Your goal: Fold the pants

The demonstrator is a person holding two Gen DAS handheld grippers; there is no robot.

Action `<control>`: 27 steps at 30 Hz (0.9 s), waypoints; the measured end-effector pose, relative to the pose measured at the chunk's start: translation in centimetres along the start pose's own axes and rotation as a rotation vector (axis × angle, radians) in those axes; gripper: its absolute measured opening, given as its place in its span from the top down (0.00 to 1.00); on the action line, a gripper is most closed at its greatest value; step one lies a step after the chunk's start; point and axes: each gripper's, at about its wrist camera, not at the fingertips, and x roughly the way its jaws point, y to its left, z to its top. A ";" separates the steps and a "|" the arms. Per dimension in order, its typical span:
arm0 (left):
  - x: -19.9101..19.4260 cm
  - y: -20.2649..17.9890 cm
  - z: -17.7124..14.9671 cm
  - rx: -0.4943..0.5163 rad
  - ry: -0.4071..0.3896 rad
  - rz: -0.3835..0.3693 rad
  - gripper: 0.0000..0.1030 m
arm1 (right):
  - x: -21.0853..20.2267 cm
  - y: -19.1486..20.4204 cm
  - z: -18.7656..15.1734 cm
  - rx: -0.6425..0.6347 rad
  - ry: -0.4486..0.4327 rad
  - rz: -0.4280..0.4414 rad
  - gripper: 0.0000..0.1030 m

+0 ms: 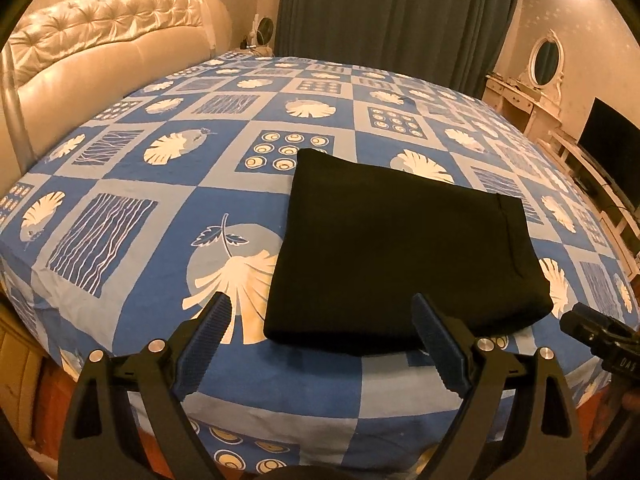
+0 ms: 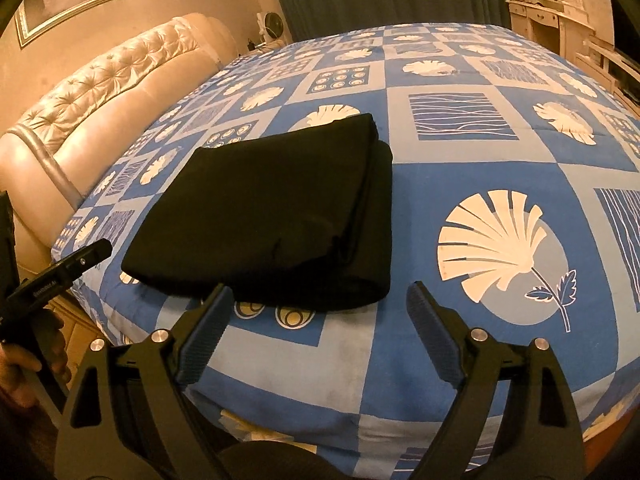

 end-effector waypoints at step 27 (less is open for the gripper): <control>0.2 -0.8 -0.4 0.020 0.014 0.014 0.13 | 0.6 0.1 -0.4 -0.010 0.031 0.003 0.14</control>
